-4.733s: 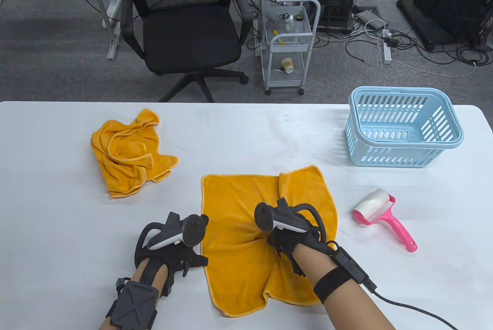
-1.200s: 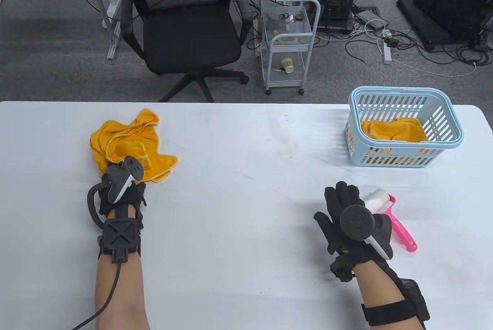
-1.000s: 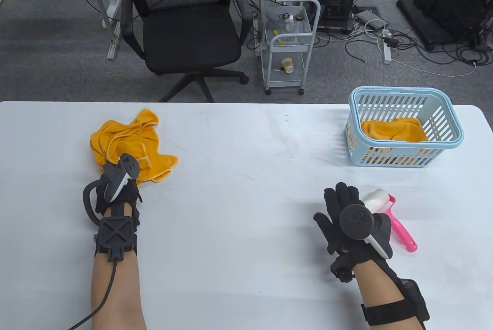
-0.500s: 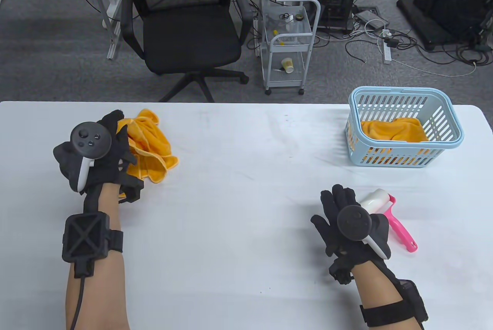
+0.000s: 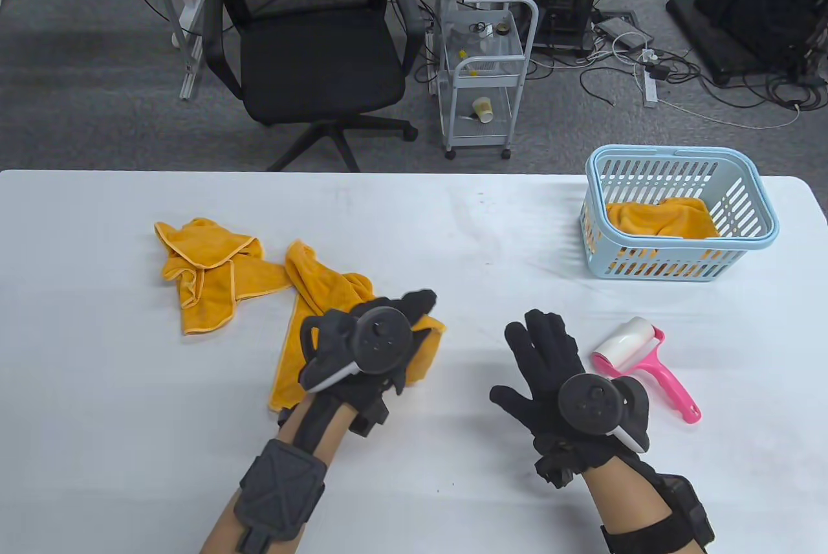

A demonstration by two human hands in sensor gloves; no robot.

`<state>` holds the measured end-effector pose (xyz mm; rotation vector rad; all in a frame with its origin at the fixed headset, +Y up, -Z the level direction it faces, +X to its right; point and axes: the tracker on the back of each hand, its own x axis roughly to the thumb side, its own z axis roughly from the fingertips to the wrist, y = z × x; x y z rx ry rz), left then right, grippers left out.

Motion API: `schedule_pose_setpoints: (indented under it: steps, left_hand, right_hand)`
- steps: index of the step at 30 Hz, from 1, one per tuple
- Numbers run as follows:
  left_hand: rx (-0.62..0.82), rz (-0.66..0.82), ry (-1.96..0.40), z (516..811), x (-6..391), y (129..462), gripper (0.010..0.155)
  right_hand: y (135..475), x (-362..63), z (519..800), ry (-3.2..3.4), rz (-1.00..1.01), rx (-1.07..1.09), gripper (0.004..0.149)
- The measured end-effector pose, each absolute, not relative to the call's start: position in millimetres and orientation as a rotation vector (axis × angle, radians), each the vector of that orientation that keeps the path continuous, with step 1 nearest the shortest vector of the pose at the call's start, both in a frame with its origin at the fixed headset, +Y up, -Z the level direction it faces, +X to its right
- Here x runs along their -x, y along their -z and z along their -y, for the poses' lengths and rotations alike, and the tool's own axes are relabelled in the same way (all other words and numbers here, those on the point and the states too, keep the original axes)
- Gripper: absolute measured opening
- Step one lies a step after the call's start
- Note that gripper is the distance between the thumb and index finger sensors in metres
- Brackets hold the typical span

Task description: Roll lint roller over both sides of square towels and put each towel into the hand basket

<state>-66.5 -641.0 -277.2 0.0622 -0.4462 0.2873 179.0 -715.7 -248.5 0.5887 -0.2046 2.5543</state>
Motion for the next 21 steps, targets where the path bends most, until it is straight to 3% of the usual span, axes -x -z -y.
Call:
schedule_pose_setpoints:
  steps: [5,10,16,20,21]
  left_hand:
    - [0.1,0.512,-0.296,673.4,42.8,268.1,0.04]
    - [0.233,0.543,-0.356,693.1,40.6,268.0,0.041]
    - [0.33,0.592,-0.356,707.3,36.2,266.8,0.051]
    - [0.334,0.619,-0.324,713.4,37.2,266.2,0.055]
    - [0.332,0.618,-0.293,714.8,37.5,265.5,0.05]
  right_hand:
    - [239.4,-156.2,722.8,-2.642,0.256,-0.68,0.096]
    - [235.3,-146.4,728.0,-2.701,0.335,-0.68,0.091]
    - [233.9,-140.6,730.9,-2.734,0.372,-0.69,0.059]
    - [235.9,-142.6,731.4,-2.738,0.334,-0.69,0.052]
    - [237.3,-144.6,730.5,-2.711,0.31,-0.684,0.05]
